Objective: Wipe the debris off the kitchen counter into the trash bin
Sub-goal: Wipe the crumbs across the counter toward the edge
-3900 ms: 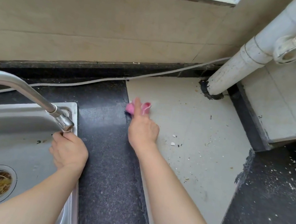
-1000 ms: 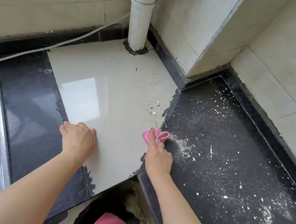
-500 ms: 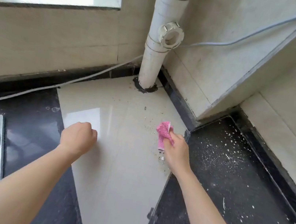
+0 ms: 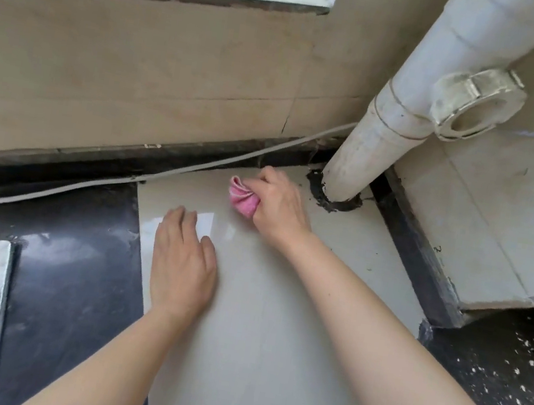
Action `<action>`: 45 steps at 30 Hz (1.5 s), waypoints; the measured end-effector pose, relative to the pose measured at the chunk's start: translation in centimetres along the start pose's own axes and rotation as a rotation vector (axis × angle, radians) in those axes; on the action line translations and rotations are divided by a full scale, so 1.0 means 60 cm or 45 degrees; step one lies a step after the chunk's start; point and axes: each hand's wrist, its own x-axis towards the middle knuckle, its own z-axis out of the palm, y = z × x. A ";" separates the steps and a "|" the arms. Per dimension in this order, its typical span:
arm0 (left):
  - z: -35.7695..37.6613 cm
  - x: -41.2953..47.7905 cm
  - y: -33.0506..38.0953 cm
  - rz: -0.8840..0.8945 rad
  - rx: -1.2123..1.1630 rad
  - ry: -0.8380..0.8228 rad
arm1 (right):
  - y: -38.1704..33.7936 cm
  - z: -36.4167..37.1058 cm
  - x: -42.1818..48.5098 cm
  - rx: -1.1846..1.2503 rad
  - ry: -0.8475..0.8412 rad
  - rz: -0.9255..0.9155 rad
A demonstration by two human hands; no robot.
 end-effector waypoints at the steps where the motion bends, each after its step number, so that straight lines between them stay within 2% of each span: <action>1: 0.001 -0.001 0.000 -0.002 0.001 -0.003 | -0.004 0.010 0.020 -0.015 -0.009 -0.074; 5: 0.003 0.003 -0.003 0.005 0.033 -0.014 | -0.021 0.044 0.064 -0.032 -0.002 -0.276; 8: 0.006 0.003 -0.005 0.014 0.054 -0.012 | 0.003 0.045 0.049 0.015 -0.069 -0.284; 14: 0.004 0.000 -0.001 -0.014 0.051 -0.012 | 0.048 -0.060 -0.001 -0.075 -0.715 -0.156; 15: 0.004 0.001 0.000 -0.022 0.050 -0.011 | 0.050 -0.069 0.002 -0.025 -0.697 -0.119; 18: 0.005 0.002 0.000 -0.020 0.058 -0.004 | 0.033 -0.057 0.037 0.102 -0.340 -0.121; 20: 0.006 0.002 -0.002 -0.021 0.056 0.004 | 0.026 -0.021 0.065 -0.019 -0.144 -0.172; 23: 0.005 0.002 -0.002 -0.026 0.043 0.011 | 0.041 0.024 0.059 -0.185 -0.007 -0.221; 25: 0.005 0.002 -0.001 -0.035 0.041 0.009 | 0.054 0.007 0.042 -0.142 -0.111 -0.181; 28: 0.003 0.000 0.001 -0.034 0.051 0.002 | 0.073 -0.060 0.013 -0.233 -0.579 -0.014; 29: 0.002 0.001 0.001 -0.031 0.056 -0.001 | 0.080 -0.081 0.009 -0.219 -0.671 0.031; 30: 0.002 0.001 0.001 -0.032 0.062 -0.006 | 0.081 -0.095 0.012 -0.152 -0.677 0.078; 32: 0.003 0.001 0.001 -0.038 0.065 -0.012 | 0.083 -0.089 0.032 -0.003 -0.409 0.061; 34: 0.003 0.001 0.000 -0.041 0.050 -0.009 | 0.092 -0.057 0.061 -0.142 -0.171 0.066; 36: 0.002 0.001 0.001 -0.036 0.035 -0.007 | 0.113 -0.023 0.071 -0.399 -0.156 0.080; 37: 0.002 0.003 0.000 -0.033 0.036 -0.002 | 0.124 -0.011 0.064 -0.434 -0.153 0.057; 40: 0.003 0.002 -0.002 -0.031 0.043 0.007 | 0.138 -0.013 0.005 -0.305 -0.124 -0.054; 42: 0.002 0.000 -0.001 -0.032 0.035 0.013 | 0.131 -0.041 -0.034 -0.314 -0.203 -0.018; 45: 0.003 0.000 0.000 -0.021 0.047 0.019 | 0.117 -0.101 -0.053 -0.421 -0.607 0.205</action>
